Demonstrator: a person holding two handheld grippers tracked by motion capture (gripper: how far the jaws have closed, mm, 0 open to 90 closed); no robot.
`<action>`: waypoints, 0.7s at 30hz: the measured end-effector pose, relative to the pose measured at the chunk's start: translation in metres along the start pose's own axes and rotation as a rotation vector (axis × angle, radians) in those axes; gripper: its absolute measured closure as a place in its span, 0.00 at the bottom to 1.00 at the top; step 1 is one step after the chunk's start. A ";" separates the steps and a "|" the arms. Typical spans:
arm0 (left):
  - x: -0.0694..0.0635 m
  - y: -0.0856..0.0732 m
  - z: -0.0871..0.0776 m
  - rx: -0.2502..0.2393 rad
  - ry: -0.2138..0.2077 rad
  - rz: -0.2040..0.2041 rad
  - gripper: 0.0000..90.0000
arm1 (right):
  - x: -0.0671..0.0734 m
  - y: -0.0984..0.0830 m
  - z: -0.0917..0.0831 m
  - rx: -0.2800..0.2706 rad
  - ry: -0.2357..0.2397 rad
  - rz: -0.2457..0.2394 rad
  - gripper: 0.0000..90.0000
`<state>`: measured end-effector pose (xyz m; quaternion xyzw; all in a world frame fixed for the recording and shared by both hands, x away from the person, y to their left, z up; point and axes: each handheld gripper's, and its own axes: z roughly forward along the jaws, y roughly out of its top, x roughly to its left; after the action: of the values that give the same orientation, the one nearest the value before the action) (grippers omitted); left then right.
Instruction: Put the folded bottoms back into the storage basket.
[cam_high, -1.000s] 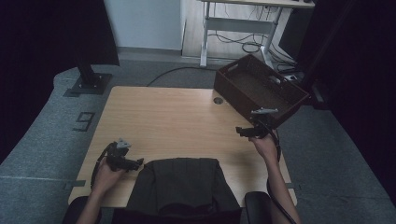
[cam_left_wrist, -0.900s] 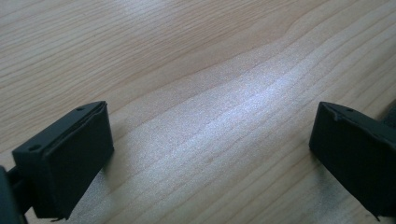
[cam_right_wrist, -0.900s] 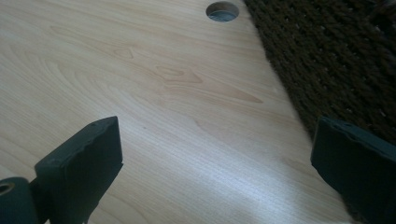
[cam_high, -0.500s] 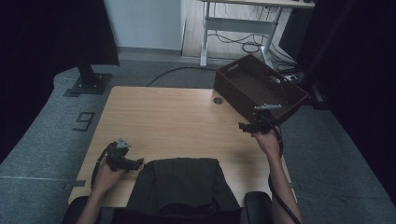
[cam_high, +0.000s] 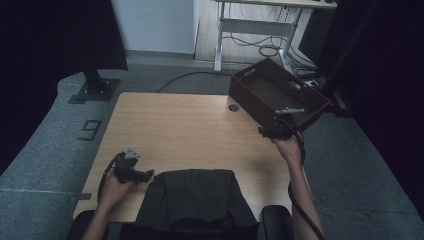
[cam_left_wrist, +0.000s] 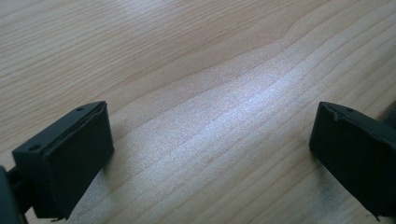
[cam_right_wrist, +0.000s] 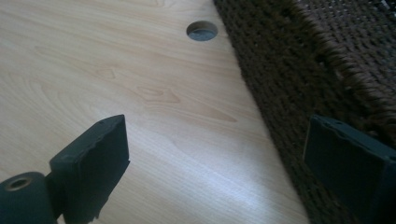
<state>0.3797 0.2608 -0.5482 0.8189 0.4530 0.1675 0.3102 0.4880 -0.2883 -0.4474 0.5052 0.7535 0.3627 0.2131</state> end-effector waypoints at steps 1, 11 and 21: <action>0.000 0.000 0.000 0.000 0.001 0.000 0.00 | -0.001 0.001 0.000 -0.003 -0.003 0.004 0.09; 0.000 0.000 0.000 0.001 0.004 -0.003 0.00 | -0.013 0.007 -0.003 -0.012 -0.047 0.010 0.12; -0.001 0.001 0.001 0.000 0.005 -0.005 0.00 | -0.026 0.012 -0.005 -0.005 -0.094 0.022 0.13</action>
<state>0.3800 0.2598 -0.5481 0.8174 0.4558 0.1685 0.3094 0.5023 -0.3114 -0.4357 0.5294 0.7362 0.3428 0.2453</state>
